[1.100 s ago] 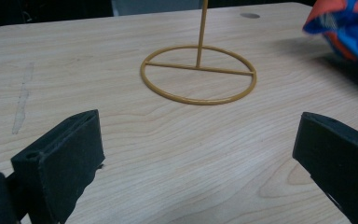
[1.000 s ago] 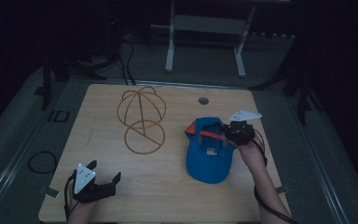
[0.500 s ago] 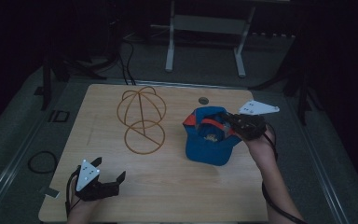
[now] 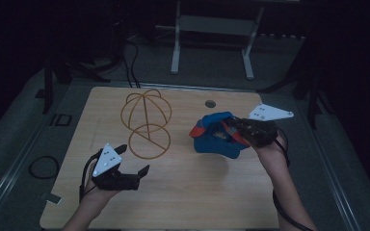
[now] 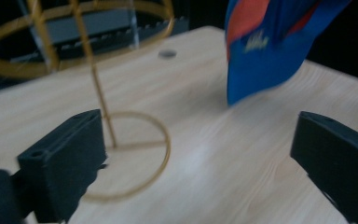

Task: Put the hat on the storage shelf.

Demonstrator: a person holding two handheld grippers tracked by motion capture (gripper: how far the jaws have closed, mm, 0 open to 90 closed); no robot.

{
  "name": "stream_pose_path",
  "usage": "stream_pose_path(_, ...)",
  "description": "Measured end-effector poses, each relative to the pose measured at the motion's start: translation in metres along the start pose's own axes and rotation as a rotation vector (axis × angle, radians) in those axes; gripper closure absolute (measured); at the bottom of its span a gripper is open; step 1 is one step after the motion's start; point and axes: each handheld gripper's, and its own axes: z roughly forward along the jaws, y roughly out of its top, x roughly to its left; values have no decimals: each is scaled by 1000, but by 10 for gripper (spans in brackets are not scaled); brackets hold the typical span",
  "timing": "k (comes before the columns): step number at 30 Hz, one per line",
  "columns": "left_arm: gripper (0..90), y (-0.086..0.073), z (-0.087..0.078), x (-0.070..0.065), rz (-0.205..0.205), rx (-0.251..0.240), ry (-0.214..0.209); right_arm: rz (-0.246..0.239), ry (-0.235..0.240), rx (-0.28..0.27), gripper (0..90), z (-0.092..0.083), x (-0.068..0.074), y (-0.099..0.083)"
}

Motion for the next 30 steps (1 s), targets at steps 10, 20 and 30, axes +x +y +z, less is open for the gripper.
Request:
stream_pose_path(10, 55, 62, 22, -18, 96, -28, -43, 1, 36, -31, 892, -4, 8, 8)
stream_pose_path(20, 147, 110, 58, -41, 171, -43, -100, -6, 59, -45, 891, -4, 18, 16)
stream_pose_path(30, 295, 132, 90, -60, 224, 7, -135, -23, 79, -48, 891, 3, 28, 19)
